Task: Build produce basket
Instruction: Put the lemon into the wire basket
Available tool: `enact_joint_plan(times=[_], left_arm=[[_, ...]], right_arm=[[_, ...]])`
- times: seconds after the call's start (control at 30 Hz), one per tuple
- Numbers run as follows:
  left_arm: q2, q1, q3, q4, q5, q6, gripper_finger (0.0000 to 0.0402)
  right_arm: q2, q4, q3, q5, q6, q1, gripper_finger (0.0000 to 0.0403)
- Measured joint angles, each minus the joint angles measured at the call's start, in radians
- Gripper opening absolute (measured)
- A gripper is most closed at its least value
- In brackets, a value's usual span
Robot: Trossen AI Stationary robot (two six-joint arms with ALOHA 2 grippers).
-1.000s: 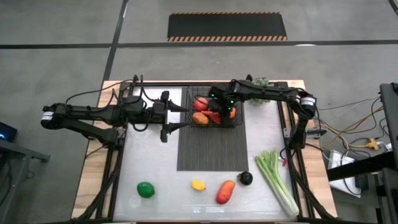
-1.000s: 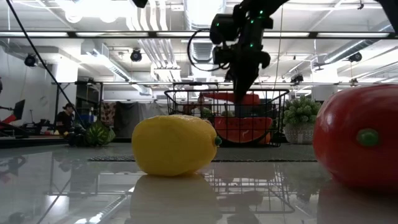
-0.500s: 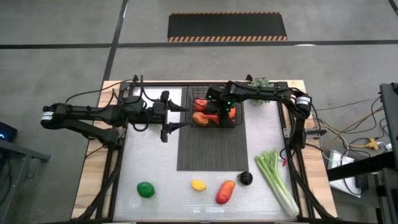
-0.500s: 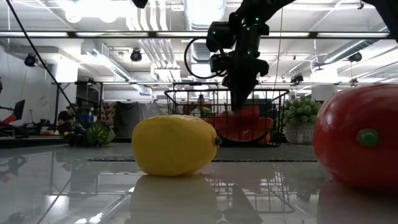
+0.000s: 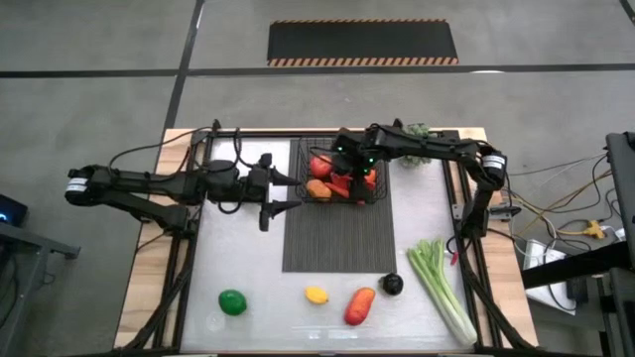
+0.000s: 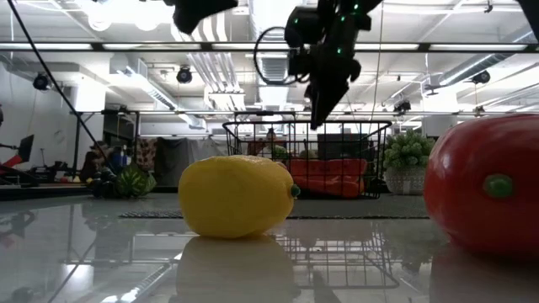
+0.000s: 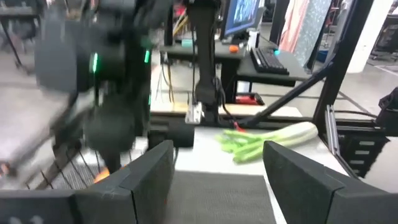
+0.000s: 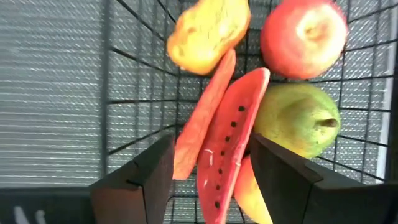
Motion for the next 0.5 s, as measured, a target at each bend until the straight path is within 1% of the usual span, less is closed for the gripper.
enact_joint_plan(times=[0.17, 0.3, 0.4, 0.5], left_arm=[[0.001, 0.000, -0.069, -0.002, -0.001, -0.104, 0.0233], [0.006, -0.007, -0.108, 0.000, -0.001, -0.245, 0.0233], [0.033, -0.037, -0.123, -0.001, -0.001, -0.330, 0.0233], [0.080, -0.093, -0.115, -0.002, -0.001, -0.348, 0.0233]], right_arm=[[-0.083, -0.001, 0.000, -0.002, 0.024, 0.019, 0.0198], [-0.158, 0.000, -0.002, -0.005, 0.059, 0.043, 0.0198], [-0.218, 0.011, -0.023, -0.009, 0.081, 0.074, 0.0198], [-0.277, 0.035, -0.059, -0.009, 0.097, 0.114, 0.0198]])
